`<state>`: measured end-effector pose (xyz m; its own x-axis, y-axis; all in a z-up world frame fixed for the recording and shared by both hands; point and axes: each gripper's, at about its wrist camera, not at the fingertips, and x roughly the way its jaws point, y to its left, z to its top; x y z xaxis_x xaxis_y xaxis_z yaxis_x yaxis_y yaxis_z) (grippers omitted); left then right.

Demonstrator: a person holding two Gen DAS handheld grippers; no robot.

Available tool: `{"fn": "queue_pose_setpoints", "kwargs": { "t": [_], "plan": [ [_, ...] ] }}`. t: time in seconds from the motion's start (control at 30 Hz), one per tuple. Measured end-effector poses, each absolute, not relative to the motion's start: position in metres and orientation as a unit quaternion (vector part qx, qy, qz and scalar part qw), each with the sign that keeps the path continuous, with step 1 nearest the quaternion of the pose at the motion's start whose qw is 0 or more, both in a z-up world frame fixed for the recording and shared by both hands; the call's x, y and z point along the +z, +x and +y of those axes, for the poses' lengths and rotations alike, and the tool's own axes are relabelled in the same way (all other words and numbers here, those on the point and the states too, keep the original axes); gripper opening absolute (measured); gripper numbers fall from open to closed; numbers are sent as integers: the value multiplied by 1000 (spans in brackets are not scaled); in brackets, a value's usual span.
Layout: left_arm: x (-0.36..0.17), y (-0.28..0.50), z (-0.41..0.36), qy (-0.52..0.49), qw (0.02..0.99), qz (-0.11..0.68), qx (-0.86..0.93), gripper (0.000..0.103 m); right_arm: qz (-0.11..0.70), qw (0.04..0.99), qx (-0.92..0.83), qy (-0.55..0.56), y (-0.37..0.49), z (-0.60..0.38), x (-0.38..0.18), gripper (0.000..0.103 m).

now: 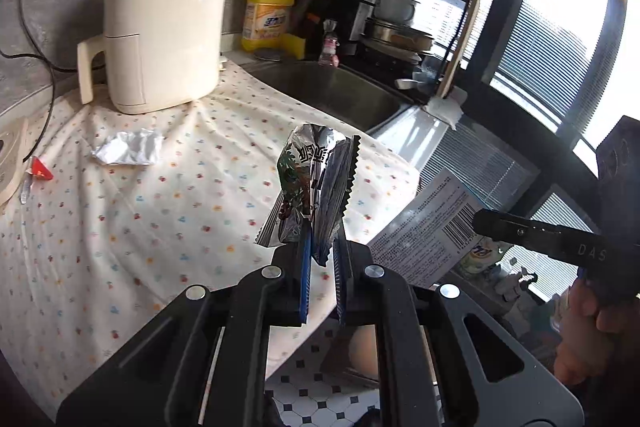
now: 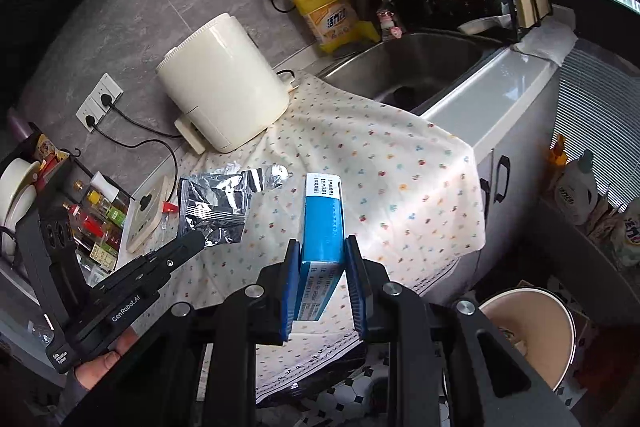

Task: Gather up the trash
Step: 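Carry the foil wrapper and blue box over the white bin, then open the left gripper over the bin while the right gripper releases the box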

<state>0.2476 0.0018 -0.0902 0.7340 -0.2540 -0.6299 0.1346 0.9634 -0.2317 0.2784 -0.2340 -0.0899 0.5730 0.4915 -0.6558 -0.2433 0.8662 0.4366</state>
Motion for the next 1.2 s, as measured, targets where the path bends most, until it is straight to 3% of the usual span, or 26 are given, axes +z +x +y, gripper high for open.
{"fn": "queue_pose_setpoints", "kwargs": {
  "t": [0.57, 0.63, 0.67, 0.7, 0.73, 0.93, 1.2],
  "plan": [
    [-148, 250, -157, -67, 887, 409, -204, 10, 435, 875, 92, 191, 243, -402, -127, 23],
    [-159, 250, -165, -68, 881, 420, -208, 10, 454, 865, 85, 195, 244, -411, -140, 26],
    [-165, 250, -169, -67, 878, 426, -209, 10, 468, 858, 81, 197, 245, -414, -148, 33],
    [-171, 251, -172, -66, 875, 432, -209, 10, 483, 849, 78, 200, 246, -417, -156, 51],
    [-176, 251, -175, -65, 872, 438, -210, 10, 491, 844, 71, 205, 246, -421, -162, 59],
    [-211, 252, -198, -59, 853, 470, -218, 10, 502, 841, 47, 197, 236, -442, -176, 71],
    [-251, 253, -230, -56, 825, 509, -237, 10, 516, 837, 11, 183, 219, -471, -189, 76]
  ]
}}
